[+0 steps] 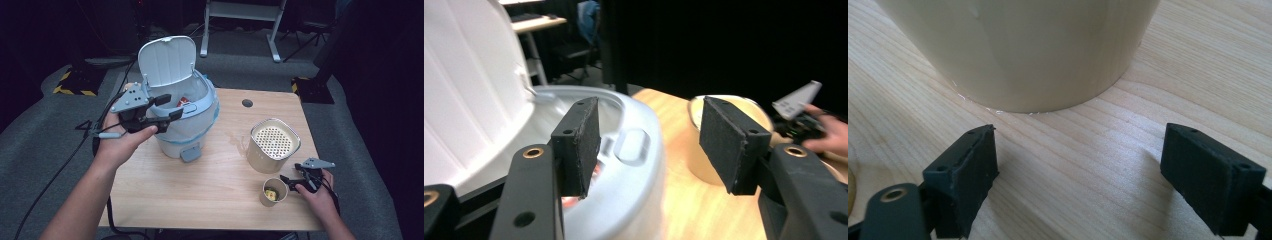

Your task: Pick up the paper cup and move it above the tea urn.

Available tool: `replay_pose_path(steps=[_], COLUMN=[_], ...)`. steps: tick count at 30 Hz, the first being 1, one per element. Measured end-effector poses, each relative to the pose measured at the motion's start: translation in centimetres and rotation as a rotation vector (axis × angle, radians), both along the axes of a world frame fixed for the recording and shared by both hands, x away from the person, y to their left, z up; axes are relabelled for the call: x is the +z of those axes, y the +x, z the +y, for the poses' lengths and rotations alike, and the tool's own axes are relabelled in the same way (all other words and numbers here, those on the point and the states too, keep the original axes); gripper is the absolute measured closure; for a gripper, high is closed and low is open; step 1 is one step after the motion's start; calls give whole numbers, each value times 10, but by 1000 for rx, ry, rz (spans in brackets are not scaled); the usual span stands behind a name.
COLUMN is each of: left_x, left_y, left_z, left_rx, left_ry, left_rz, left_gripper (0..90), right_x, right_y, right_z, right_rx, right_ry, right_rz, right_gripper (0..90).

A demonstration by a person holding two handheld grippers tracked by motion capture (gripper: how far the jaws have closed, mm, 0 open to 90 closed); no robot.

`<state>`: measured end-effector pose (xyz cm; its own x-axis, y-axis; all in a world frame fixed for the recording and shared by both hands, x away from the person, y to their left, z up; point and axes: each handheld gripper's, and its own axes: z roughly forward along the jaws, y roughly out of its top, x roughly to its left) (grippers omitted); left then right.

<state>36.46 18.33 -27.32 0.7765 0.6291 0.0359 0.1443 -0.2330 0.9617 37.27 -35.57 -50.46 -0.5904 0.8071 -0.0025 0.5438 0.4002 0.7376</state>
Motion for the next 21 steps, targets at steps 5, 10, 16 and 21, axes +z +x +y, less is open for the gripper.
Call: replay_pose_path(steps=[5,10,16,21], left_x=[-21,-46,-79,-101], left_y=[-17,-29,-34,-34], left_z=[3,8,12,15], left_rx=[-23,-37,-36,-32], left_ry=[39,59,93,92], left_rz=[23,57,100,132], left_gripper=[420,417,418,423], right_x=[0,0,0,1], right_y=[0,0,-2,-3], right_z=[0,0,-2,-5], right_rx=[0,5,16,19], right_ry=[0,1,4,9], right_rz=[1,2,-1,-6], right_gripper=[150,150,177,223])
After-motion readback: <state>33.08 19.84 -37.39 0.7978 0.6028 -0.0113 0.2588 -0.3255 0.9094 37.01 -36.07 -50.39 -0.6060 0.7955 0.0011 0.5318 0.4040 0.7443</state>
